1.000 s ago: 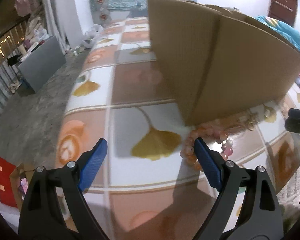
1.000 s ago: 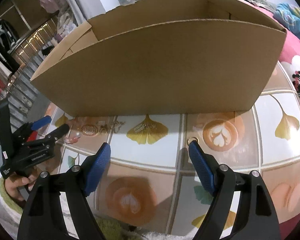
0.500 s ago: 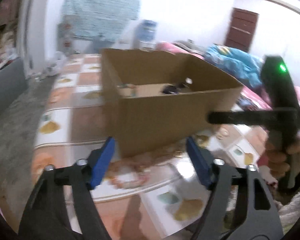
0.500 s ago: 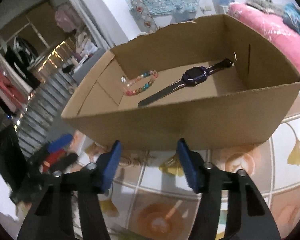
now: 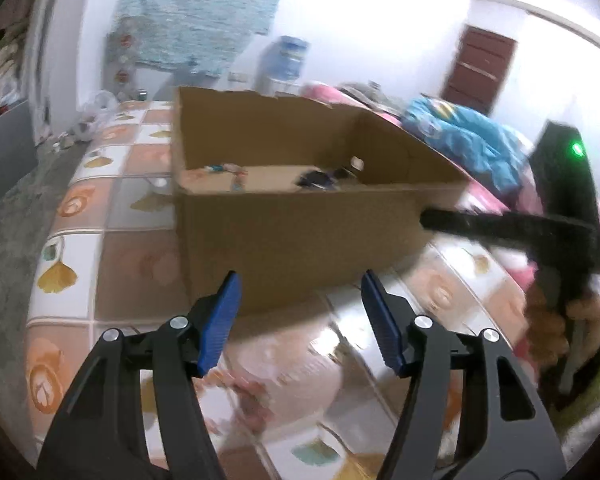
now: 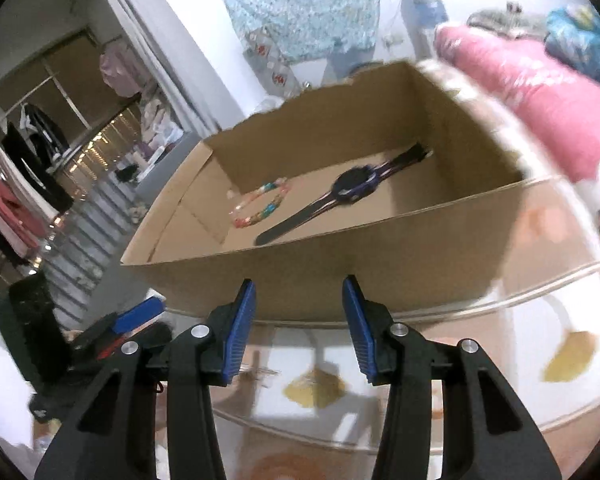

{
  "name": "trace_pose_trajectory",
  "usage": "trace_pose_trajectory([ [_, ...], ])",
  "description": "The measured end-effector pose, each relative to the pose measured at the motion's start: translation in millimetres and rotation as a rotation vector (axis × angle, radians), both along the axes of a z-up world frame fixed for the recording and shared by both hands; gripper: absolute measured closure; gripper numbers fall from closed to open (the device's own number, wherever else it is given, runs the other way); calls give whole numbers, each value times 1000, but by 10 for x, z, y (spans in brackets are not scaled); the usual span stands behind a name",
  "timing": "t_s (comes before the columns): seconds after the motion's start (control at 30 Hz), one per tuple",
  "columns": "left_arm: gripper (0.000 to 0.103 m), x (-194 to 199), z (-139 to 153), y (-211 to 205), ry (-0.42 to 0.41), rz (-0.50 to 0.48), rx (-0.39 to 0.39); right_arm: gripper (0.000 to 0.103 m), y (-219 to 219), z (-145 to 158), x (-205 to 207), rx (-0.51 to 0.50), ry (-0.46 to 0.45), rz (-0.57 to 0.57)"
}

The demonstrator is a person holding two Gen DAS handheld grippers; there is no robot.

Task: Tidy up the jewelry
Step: 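Withdraw both tools from the box toward the remaining jewelry on the table, then close the right tool on the small gold ring while the left tool approaches the gold earrings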

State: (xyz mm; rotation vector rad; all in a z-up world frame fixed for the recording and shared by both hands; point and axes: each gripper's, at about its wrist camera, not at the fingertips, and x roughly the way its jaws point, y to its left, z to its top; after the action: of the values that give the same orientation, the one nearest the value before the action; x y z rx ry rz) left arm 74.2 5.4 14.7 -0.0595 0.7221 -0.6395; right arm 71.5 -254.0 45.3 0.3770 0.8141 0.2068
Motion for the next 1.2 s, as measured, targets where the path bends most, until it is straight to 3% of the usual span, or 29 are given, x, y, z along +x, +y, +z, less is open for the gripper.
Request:
trace_pose_trajectory([
  [0.07,31,-167,-35,-115,11,-66,40,58,-76,-28,-170,-52,18,0],
  [0.17,29,-379,-174,-325,50,-135,122,46,-158,-177,-372,-135,105,-3],
  [0.37,29,-501,-513,-727,102,-135,344,33,-124,-538,-605,-317,245,-6],
  [0.43,22,-475,-538,-788,85,-112,387,26,-32,-570,-640,-390,238,-1],
  [0.5,17,-409,-538,-816,106,-107,395,15,52,-599,-632,-466,238,12],
  [0.6,11,-299,-529,-807,145,-84,401,7,48,-616,-632,-470,256,23],
  [0.93,7,-304,-554,-797,179,-94,438,6,-45,-631,-665,-430,269,69],
  [1.2,7,-315,-563,-791,175,-80,434,6,7,-624,-739,-439,223,82],
])
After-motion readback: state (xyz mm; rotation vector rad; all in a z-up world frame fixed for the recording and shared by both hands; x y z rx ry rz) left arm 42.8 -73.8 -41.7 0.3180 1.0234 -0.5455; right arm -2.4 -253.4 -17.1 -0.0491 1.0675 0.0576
